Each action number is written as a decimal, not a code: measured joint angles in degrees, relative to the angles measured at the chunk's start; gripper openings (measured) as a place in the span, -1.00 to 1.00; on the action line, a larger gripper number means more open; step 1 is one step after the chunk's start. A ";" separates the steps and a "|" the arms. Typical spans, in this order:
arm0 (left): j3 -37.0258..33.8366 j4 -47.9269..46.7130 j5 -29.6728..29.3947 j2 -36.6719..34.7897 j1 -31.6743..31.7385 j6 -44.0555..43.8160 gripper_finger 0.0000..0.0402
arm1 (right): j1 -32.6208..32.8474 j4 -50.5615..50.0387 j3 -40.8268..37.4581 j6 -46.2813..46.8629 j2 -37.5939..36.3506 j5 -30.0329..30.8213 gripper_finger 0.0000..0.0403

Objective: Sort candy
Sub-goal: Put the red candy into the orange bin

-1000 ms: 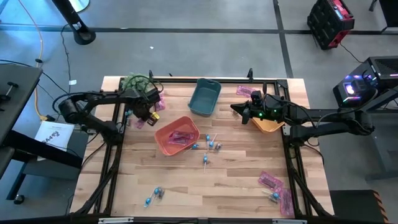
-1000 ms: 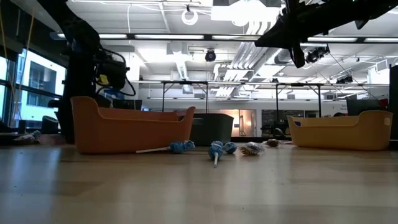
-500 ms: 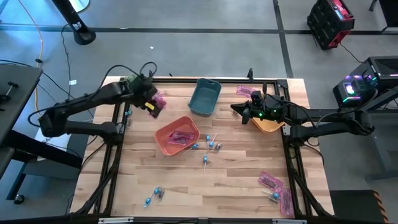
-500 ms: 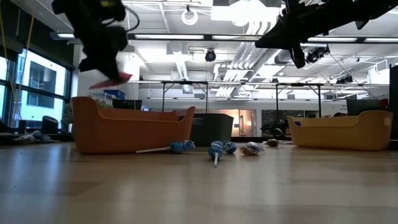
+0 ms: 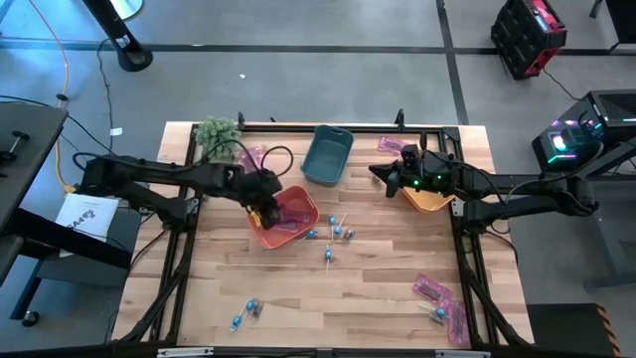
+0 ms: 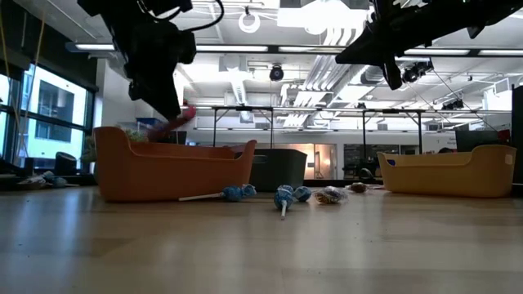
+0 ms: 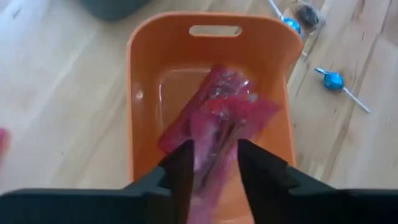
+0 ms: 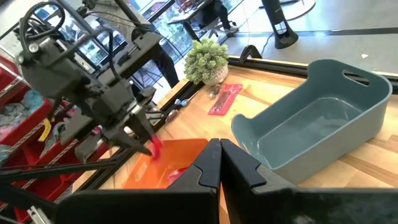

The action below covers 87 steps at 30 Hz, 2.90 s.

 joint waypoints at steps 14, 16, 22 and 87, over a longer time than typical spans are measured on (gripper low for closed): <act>4.55 -7.86 -14.11 -1.18 17.48 -2.05 0.17 | 0.00 -0.40 0.00 -0.02 0.00 -0.02 -1.00; 1.33 -5.51 -12.16 -0.75 20.78 -5.53 0.18 | 0.01 -0.43 0.00 -0.03 0.00 -0.02 -1.00; -8.82 5.95 -16.29 0.33 25.00 -20.72 0.18 | 0.00 -0.45 0.00 -0.04 0.00 0.06 -1.00; -3.43 11.56 3.20 0.29 -7.41 9.16 -0.17 | -0.11 15.54 4.35 3.50 0.21 -6.00 -0.96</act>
